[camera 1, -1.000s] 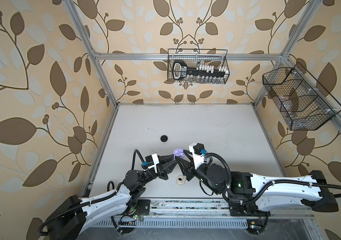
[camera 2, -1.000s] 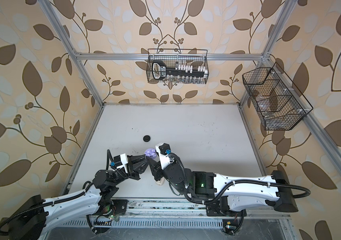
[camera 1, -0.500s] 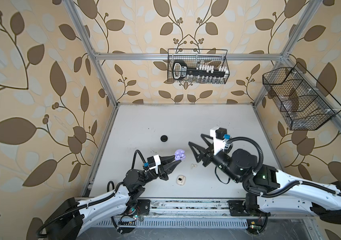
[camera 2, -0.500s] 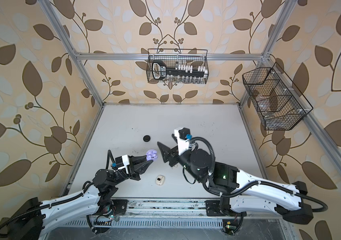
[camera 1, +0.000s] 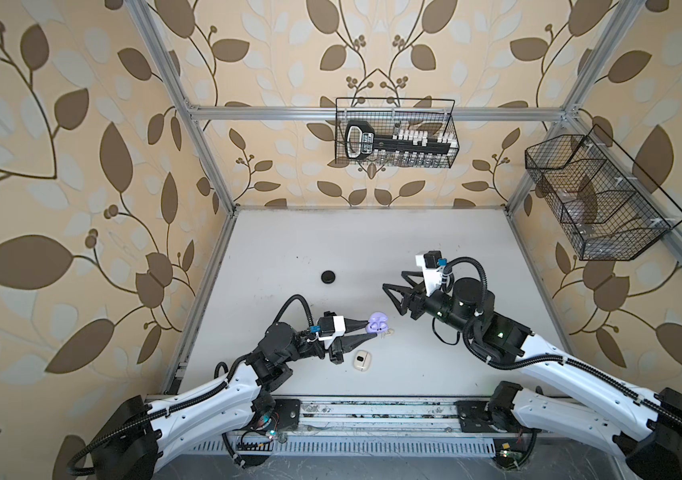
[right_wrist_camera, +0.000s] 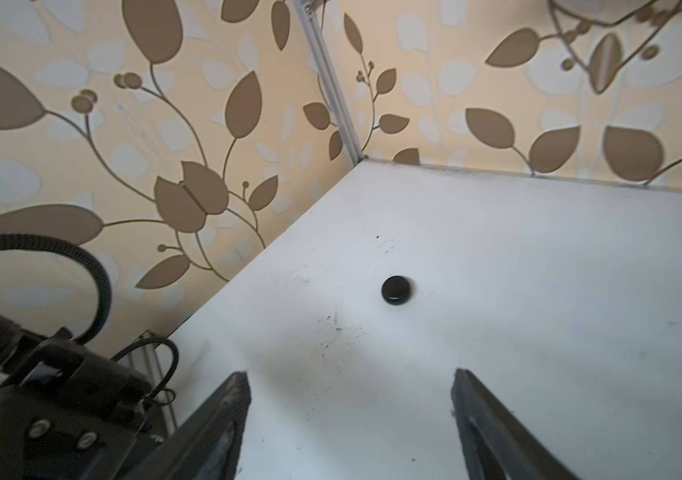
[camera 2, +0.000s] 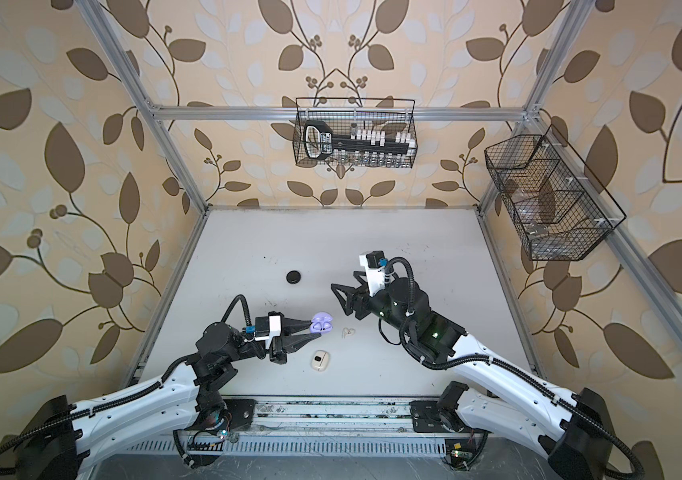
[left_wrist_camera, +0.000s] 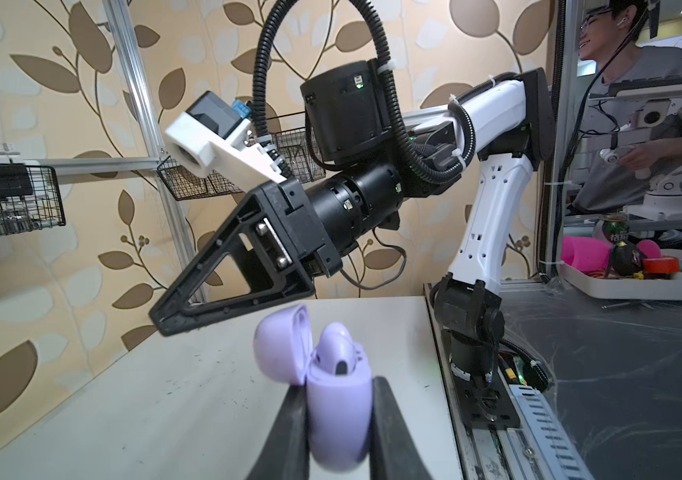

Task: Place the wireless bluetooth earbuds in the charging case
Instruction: 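Move the open right gripper back toward the case lid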

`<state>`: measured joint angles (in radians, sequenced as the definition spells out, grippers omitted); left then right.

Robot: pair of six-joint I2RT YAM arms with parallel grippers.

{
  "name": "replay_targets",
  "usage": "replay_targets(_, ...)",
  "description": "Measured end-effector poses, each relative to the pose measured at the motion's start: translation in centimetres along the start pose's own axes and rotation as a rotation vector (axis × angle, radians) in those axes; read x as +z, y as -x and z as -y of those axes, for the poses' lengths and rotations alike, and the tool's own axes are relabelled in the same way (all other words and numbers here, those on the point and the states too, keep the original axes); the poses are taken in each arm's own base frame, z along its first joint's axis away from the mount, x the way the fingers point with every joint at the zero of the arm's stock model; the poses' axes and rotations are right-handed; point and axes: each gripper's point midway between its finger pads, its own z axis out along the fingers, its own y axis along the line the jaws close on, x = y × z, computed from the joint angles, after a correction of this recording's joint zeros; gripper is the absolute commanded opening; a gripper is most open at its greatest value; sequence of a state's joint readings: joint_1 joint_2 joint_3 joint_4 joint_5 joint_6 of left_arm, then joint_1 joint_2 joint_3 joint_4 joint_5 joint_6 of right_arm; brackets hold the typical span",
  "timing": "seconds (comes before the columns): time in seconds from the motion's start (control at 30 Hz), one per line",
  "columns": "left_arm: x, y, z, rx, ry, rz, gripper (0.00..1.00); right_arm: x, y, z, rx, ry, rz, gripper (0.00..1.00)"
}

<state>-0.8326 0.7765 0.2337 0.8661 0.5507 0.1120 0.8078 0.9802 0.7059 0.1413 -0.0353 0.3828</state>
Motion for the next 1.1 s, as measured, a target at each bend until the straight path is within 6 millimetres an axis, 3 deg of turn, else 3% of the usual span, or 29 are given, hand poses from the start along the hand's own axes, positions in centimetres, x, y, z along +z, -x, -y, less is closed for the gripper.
replay_targets(0.13,0.3,-1.1,-0.2,-0.009,0.001,-0.034,0.00,-0.1,-0.2,-3.1,-0.031,0.114,-0.001,0.85)
replay_targets(0.3,0.5,-2.0,-0.5,-0.022,0.011,-0.059,0.00,-1.3,0.3,-6.2,-0.086,0.197,0.041,0.82)
replay_targets(0.6,0.3,-1.1,-0.7,-0.002,0.029,-0.036,0.00,0.9,-0.5,-1.8,-0.044,0.054,0.008,0.65)
replay_targets(0.83,0.0,0.3,-1.1,0.028,0.060,0.010,0.00,1.1,-1.7,-3.6,-0.078,0.105,-0.025,0.61)
replay_targets(1.1,0.0,1.0,-0.9,0.041,0.060,0.035,0.00,0.3,-1.0,-4.5,-0.100,0.135,0.001,0.59)
